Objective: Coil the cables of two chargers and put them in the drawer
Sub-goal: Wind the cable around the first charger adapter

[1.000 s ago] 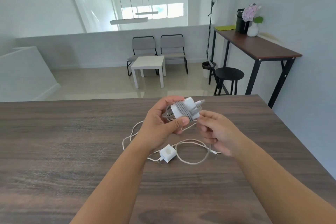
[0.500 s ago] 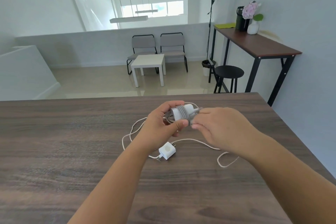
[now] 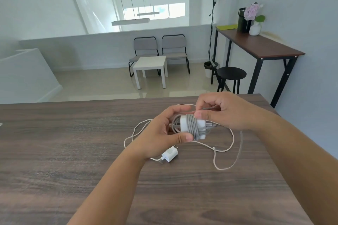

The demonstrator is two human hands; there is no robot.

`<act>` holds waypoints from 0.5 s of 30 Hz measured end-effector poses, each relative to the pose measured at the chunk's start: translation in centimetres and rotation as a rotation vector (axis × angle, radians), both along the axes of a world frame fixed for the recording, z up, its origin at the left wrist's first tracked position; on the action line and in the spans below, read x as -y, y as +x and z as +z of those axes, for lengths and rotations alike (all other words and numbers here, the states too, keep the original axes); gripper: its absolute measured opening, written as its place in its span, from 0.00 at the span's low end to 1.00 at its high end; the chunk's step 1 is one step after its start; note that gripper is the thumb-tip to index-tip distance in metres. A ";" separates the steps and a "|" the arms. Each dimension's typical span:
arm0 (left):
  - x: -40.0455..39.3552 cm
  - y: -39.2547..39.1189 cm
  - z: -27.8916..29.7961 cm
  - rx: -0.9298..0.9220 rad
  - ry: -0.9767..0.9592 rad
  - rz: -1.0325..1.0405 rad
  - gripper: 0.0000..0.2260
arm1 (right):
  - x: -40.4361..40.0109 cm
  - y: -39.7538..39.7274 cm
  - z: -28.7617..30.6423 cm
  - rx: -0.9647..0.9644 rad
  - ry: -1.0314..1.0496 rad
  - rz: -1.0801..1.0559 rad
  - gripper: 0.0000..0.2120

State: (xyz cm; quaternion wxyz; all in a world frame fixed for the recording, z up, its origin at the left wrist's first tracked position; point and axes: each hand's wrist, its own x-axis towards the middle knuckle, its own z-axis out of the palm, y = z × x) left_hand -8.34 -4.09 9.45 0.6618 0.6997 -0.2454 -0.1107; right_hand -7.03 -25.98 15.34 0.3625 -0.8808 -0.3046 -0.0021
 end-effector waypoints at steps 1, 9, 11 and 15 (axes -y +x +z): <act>0.0 0.0 -0.1 -0.006 -0.018 0.006 0.26 | 0.0 0.0 -0.2 -0.110 0.066 0.028 0.05; 0.2 0.1 -0.4 0.154 -0.002 0.085 0.24 | 0.7 0.0 -2.8 -0.565 0.509 -0.007 0.16; 0.1 0.3 -0.4 0.122 -0.008 0.082 0.25 | 0.9 -0.1 -2.9 -0.508 0.503 -0.010 0.16; 0.4 0.3 -0.1 0.041 -0.031 0.010 0.24 | 2.0 0.6 -2.8 -0.558 0.504 0.022 0.09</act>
